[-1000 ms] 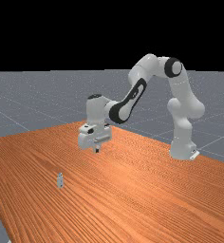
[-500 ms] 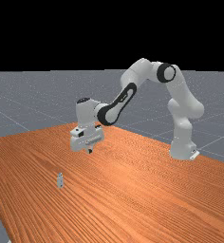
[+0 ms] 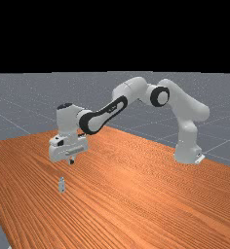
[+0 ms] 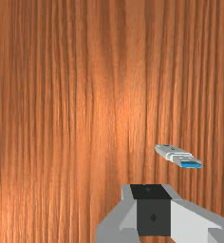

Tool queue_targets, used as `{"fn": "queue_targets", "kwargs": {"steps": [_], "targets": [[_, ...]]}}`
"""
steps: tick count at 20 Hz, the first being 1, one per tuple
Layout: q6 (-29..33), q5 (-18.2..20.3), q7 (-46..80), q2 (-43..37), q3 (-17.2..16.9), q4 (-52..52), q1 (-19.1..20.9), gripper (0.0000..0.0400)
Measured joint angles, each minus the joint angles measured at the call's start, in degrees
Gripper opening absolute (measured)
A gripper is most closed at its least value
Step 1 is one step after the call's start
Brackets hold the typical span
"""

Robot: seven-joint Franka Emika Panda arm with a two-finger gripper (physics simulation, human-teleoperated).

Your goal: Rotate the USB body for 90 degree with plug right ward

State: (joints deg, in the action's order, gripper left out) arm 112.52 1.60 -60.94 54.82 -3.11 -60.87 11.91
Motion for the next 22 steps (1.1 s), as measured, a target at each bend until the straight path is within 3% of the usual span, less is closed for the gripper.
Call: {"fn": "queue_targets", "kwargs": {"steps": [4,5,12,15,18,22], "targets": [[0.0,0.0,0.0,0.1,0.0,0.0,0.0,0.0],[-4.3,0.0,0.3,5.1,0.1,9.3,0.1,0.0],[-2.5,-0.1,0.5,12.2,0.1,13.6,0.1,0.0],[-4.9,-0.3,0.8,20.9,0.2,24.9,0.4,0.0],[-4.9,-0.3,0.8,21.0,0.2,24.8,0.4,0.0],[-1.4,0.1,5.5,16.5,0.0,16.5,-2.0,0.0]]}}
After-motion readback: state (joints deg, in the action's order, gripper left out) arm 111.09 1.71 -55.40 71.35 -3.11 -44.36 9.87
